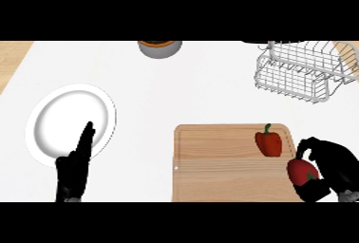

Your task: Pick the tomato from the cutting board and place it in the tiered basket

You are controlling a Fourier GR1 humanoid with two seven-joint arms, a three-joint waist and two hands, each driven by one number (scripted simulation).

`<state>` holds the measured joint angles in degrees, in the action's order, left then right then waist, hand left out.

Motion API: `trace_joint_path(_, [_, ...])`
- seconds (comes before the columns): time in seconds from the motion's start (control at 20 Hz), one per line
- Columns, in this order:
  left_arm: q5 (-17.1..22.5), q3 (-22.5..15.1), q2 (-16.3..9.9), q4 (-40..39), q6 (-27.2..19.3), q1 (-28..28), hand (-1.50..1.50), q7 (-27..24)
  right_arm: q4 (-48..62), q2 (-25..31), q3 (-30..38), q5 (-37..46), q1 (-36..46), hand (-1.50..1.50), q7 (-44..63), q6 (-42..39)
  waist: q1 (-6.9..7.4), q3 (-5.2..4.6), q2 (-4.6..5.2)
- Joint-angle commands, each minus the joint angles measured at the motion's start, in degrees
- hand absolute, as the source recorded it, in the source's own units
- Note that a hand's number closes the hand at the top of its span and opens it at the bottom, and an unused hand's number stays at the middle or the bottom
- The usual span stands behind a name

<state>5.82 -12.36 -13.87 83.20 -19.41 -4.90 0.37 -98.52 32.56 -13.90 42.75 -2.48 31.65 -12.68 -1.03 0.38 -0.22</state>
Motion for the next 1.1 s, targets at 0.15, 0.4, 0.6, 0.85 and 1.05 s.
trace_joint_path(0.15, [0.8, 0.4, -0.1, -2.2, 1.3, -1.2, 0.00, 0.1, 8.8, 11.2, 23.0, -19.4, 0.8, 1.50, -23.3, 0.2, -0.64, -0.24, 0.18])
trace_joint_path(0.4, [-0.6, -0.5, 1.8, -2.9, -0.1, -1.3, 0.00, -1.1, 10.3, 13.6, 37.1, -33.3, 6.6, 1.50, -23.4, -5.2, -0.60, -0.42, -0.03])
trace_joint_path(0.6, [0.1, 0.6, 0.8, -3.2, 1.1, -3.4, 0.00, -2.1, 8.9, 20.0, 46.3, -37.2, 6.5, 1.50, -26.3, -8.1, -0.44, -0.43, -0.13])
trace_joint_path(0.85, [-1.3, 0.5, 1.0, -2.1, 0.9, 0.2, 0.00, 1.1, 10.3, 27.6, 53.5, -40.0, 8.1, 1.50, -27.8, -14.6, 0.34, -0.40, 0.07])
trace_joint_path(1.05, [-0.3, 2.4, 1.3, -4.4, 3.3, 2.3, 0.00, 0.5, 10.9, 27.3, 51.9, -39.1, 13.4, 1.50, -22.7, -12.7, 1.00, -0.41, 0.21])
